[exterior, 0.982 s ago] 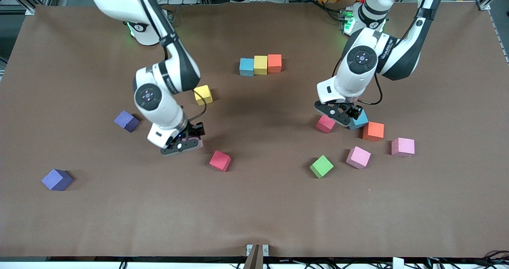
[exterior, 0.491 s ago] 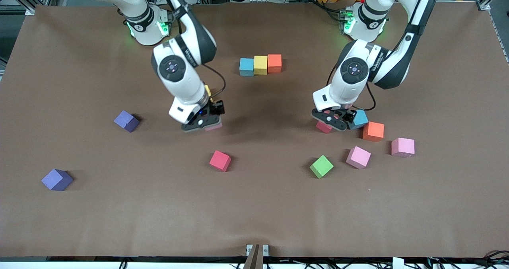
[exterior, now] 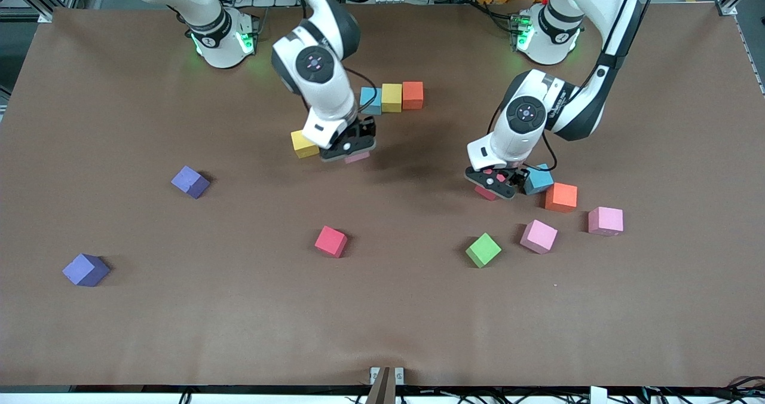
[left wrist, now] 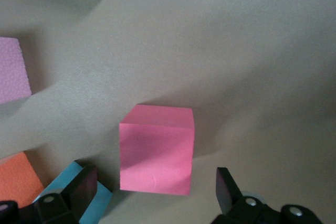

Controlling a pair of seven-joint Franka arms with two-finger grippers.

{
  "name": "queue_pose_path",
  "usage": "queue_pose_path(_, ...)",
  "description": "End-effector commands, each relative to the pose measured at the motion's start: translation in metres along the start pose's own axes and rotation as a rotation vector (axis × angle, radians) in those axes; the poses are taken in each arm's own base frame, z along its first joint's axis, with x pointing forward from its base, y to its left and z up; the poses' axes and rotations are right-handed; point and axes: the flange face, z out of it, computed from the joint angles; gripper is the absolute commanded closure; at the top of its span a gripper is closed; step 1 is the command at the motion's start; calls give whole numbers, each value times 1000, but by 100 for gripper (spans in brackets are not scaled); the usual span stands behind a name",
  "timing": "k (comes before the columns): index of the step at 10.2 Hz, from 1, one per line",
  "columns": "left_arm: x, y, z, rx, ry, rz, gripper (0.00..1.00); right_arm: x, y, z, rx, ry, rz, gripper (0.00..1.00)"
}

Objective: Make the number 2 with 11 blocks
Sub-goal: 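Grasp the hot pink cube while the right gripper lowers the light pink cube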

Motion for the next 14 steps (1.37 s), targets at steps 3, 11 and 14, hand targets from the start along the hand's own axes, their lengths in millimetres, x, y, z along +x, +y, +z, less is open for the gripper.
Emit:
queue_pose_path(3, -9, 4, 19, -8, 7, 40, 0, -34, -43, 15, 13, -2, 89, 61)
queue_pose_path(11, -7, 4, 35, -11, 4, 40, 79, -55, -132, 77, -1, 16, 146, 62)
queue_pose_path(14, 0, 1, 4, -2, 56, 39, 100, -62, -147, 97, 16, 46, 169, 62)
